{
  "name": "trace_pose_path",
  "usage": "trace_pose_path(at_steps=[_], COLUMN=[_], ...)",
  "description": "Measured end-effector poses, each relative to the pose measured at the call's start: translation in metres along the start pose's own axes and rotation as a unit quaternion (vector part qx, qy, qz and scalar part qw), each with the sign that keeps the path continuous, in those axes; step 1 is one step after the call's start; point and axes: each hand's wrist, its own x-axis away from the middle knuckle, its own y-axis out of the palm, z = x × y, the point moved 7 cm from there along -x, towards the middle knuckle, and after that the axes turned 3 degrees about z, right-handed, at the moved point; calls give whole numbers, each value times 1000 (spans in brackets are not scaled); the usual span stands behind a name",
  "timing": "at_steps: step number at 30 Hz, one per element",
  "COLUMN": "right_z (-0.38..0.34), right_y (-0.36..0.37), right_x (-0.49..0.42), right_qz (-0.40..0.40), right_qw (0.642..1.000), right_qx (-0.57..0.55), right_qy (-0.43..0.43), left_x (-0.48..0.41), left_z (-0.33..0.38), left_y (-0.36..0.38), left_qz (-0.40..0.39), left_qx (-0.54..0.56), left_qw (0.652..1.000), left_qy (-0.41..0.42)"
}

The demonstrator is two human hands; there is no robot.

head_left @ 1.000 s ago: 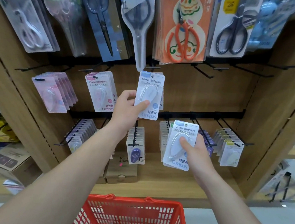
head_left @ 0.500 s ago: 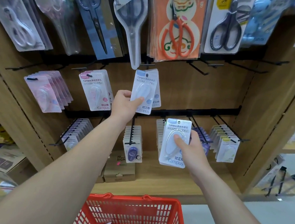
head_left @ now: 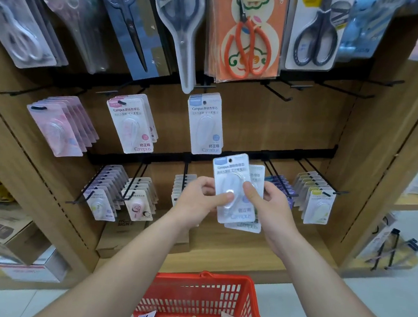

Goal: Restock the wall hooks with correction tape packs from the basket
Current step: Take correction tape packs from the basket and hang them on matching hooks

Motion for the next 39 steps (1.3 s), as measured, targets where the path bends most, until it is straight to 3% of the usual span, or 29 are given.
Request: trace_pose_path(at_steps=[3,11,19,39], right_z=[-1,1,0,6], right_y=[-4,-2,0,0], right_x=[-3,-3,-1,-2], right_qz=[-3,1,-6,-12], right_qw=[1000,999,998,997], right_qx=[15,47,63,71], right_qy=[-9,-6,-3,5], left_x=[-2,-14,-24,-44], left_z=[7,59,88,93], left_y=[-14,-64,-72,-66], left_qz=[17,111,132,169], left_qx=[47,52,21,-16], left_qw=[999,989,983,979], left_qy=[-15,80,129,115])
